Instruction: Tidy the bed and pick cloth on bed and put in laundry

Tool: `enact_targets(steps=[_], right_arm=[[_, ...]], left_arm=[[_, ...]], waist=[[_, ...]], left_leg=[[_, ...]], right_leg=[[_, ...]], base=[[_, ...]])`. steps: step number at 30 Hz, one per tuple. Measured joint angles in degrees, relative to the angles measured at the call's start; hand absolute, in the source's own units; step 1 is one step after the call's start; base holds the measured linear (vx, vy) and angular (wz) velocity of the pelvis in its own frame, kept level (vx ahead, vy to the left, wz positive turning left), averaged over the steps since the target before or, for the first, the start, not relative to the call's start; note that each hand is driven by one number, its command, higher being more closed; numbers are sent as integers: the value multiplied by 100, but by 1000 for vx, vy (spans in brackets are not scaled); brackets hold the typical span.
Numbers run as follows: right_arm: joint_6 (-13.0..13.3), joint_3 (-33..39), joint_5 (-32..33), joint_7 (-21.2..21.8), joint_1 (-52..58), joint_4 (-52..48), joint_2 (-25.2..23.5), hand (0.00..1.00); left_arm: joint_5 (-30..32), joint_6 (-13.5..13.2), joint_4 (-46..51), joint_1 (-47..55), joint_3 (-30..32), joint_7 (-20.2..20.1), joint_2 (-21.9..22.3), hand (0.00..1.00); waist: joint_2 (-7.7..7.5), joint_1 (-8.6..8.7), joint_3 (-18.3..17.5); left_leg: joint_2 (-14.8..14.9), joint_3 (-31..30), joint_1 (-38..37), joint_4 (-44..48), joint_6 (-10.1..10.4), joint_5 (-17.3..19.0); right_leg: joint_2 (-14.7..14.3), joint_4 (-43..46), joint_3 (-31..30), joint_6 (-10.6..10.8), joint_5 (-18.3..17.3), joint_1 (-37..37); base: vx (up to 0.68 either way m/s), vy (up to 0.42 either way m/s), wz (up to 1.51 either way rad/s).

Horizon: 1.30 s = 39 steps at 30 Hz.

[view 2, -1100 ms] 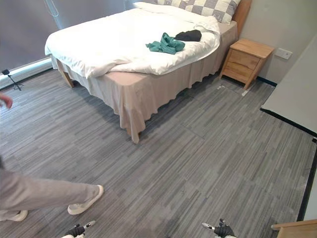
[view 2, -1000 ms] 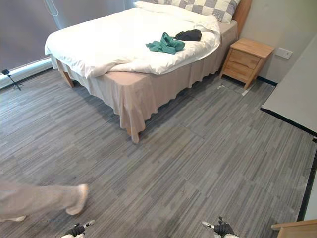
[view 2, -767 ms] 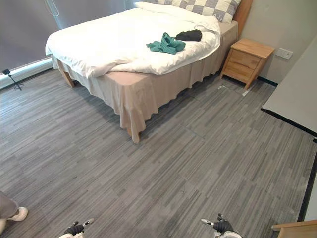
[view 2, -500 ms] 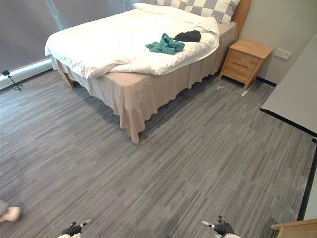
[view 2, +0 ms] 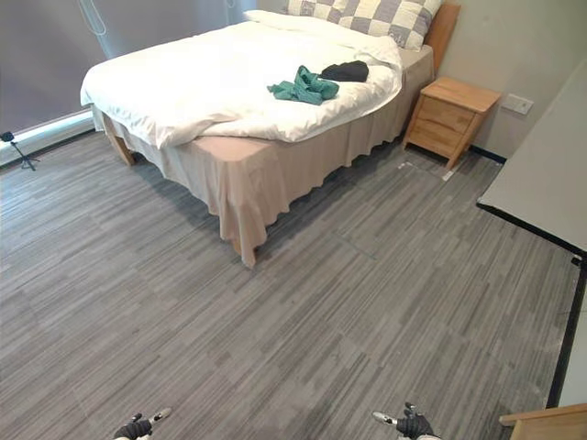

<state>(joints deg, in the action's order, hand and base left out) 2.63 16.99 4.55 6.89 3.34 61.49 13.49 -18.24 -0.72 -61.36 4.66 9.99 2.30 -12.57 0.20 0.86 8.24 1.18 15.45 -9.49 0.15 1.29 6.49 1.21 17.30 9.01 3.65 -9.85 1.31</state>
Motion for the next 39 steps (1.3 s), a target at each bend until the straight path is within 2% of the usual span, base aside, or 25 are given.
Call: enact_targets(steps=[1, 4, 7, 10, 11, 13, 14, 15, 16, 18, 19, 20, 22, 23, 24, 25, 27, 28, 29, 31, 32, 33, 35, 37, 39], right_arm=[[-11, -42, 8, -1, 5, 2, -47, 0], [-45, -30, 11, 5, 115, 102, -215, 0], [-70, -30, 19, 64, 316, 253, -284, 0], [-109, -16, 60, 68, 341, 232, -344, 0], [-130, 23, 101, 63, 345, 227, -397, 0], [-162, 101, 111, 28, 422, 231, -436, 0], [-173, 135, 105, 25, 408, 230, -399, 0], [-166, 247, 65, 46, 428, 218, -357, 0], [-166, 364, -13, 63, 291, 218, -367, 0], [-89, 399, -50, 94, 156, 172, -325, 0], [-70, 392, -184, 97, 152, 69, -266, 0], [-46, 276, -243, 83, 141, 67, -172, 0], [-10, 112, -240, 84, 95, 65, -118, 0], [126, 60, -244, 84, 9, 56, -94, 0], [160, 68, -245, 74, -15, 36, -88, 0], [189, 75, -249, 58, -63, -14, -86, 0], [221, 68, -463, 30, -163, -268, -33, 0], [221, 68, -463, 17, -166, -305, -19, 0], [219, 68, -464, -3, -154, -399, -2, 0], [211, 74, -478, -46, -74, -443, 49, 0], [208, 38, -628, -43, -71, -416, 57, 0], [189, -28, -709, -39, -193, -354, -57, 0], [222, -152, -877, 3, -275, -221, -158, 0], [225, -193, -1018, -1, -395, -67, -257, 0], [236, -422, -1079, 1, -387, -52, -303, 0]], left_arm=[[-71, -1, -2, -25, -93, -6, 3, 0], [-105, -6, -14, 120, -89, -10, 4, 0], [-90, -3, -24, 139, -89, -40, 4, 0], [23, -1, -27, -84, -81, -143, -8, 0], [26, -5, -26, -207, -66, -160, -17, 0], [76, -10, -55, -291, 15, -167, -13, 0], [115, -22, -66, -301, 34, -169, 29, 0], [113, -33, -116, -266, 56, -218, 49, 0], [69, -97, -115, -293, 149, -289, 63, 0], [15, -143, -120, -303, 237, -399, 133, 0], [18, -166, -118, -297, 237, -449, 217, 0], [23, -191, -110, -272, 229, -510, 304, 0], [50, -238, -4, -90, 182, -556, 361, 0], [63, -317, 131, 110, 171, -642, 399, 0], [60, -367, 136, 150, 174, -650, 428, 0], [58, -405, 151, 183, 174, -656, 468, 0], [13, -411, 173, 322, 164, -654, 573, 0], [14, -410, 175, 335, 130, -651, 578, 0], [14, -408, 177, 339, 125, -650, 577, 0], [1, -383, 230, 334, 133, -617, 582, 0], [-17, -307, 219, 369, 128, -588, 574, 0], [-19, -210, 151, 299, 129, -563, 480, 0], [20, -96, 97, 137, 84, -484, 418, 0], [36, -97, 93, 50, -256, -472, 328, 0], [22, -113, 115, 43, -477, -410, 301, 0]], waist=[[-50, -16, 158], [-143, 6, 260], [-39, 83, 280], [-3, 238, 394], [-111, 258, 457], [-243, 283, 578], [-110, 290, 611], [152, 367, 433], [215, 303, 427], [317, 240, 462], [389, 247, 538], [506, 218, 609], [443, 134, 685], [346, -8, 730], [325, -91, 738], [301, -164, 743], [273, -201, 752], [277, -198, 744], [283, -199, 731], [294, -193, 630], [349, -219, 432], [101, -237, 384], [-165, -157, 267], [-192, -104, 281], [-44, -91, 317]], left_leg=[[3, 110, -1, 271, -67, 170], [-52, 151, -240, 533, -42, 489], [320, 78, -301, 717, 82, 741], [646, -122, -260, 627, 276, 856], [665, -241, -300, 552, 379, 913], [767, -415, -586, 667, 726, 1205], [962, -464, -756, 705, 642, 1391], [1289, -584, -834, 717, -33, 1554], [1382, -651, -710, 1323, 213, 1095], [1606, -733, -129, 2558, 531, 368], [1796, -924, 490, 3895, 502, -203], [1816, -1200, 1127, 5307, 546, -8], [1579, -1270, 1727, 6145, 581, 334], [1237, -965, 2195, 5745, 509, 507], [1171, -762, 2328, 5444, 444, 540], [1093, -361, 2523, 4938, 386, 542], [835, 1340, 2741, 2813, 83, 192], [768, 1809, 2681, 2317, -9, 53], [674, 2384, 2609, 1825, -203, -50], [334, 3060, 2541, 1213, -923, 28], [305, 3060, 2474, 1199, -1638, 29], [205, 2954, 2493, 1436, -1692, -154], [-12, 2433, 2437, 1514, -1557, 43], [-181, 1889, 1949, 1465, -1335, 167], [-133, 1260, 1221, 1200, -1064, 281]], right_leg=[[246, 1220, 176, 214, -161, 489], [802, 2501, 748, 116, -425, 932], [597, 1906, 725, 171, -549, 1164], [471, 81, 689, 137, 286, 1492], [599, -789, 374, 362, 846, 1705], [900, -836, 29, 440, 1017, 1748], [812, -327, 141, 309, 1340, 1872], [580, 573, 341, 97, 1093, 2188], [452, 877, 346, -381, 770, 2288], [292, 872, 376, -498, 550, 2089], [133, 652, 424, -612, 366, 1684], [-47, 331, 437, -734, 285, 1140], [-169, -72, 435, -880, 162, 385], [-219, -446, 462, -835, 83, -216], [-235, -569, 442, -835, 57, -397], [-260, -750, 404, -827, 14, -631], [-330, -1252, 499, -823, -121, -1215], [-366, -1359, 566, -785, -169, -1368], [-424, -1477, 681, -743, -247, -1557], [-587, -1235, 1012, -476, -642, -1854], [-648, -385, 1190, -200, -1055, -1611], [-421, 481, 1306, -7, -1261, -1359], [151, 2571, 1391, 363, -932, -505], [500, 3363, 1378, 378, -1210, -129], [620, 2723, 1221, 351, -1313, -77]], base=[[-115, 27, -25], [-4, 9, -25], [125, -59, 0], [309, -237, 29], [330, -311, 25], [487, -460, 29], [635, -500, 45], [741, -495, 10], [635, -419, -1], [516, -355, -20], [629, -375, 11], [633, -329, 13], [625, -259, -8], [634, -244, -26], [520, -193, -30], [423, -124, -19], [677, -133, 6], [741, -92, 27], [551, -39, 50], [726, -30, 64], [869, -35, 55], [708, -32, 69], [643, -7, 113], [648, 0, 151], [520, -72, 138]])
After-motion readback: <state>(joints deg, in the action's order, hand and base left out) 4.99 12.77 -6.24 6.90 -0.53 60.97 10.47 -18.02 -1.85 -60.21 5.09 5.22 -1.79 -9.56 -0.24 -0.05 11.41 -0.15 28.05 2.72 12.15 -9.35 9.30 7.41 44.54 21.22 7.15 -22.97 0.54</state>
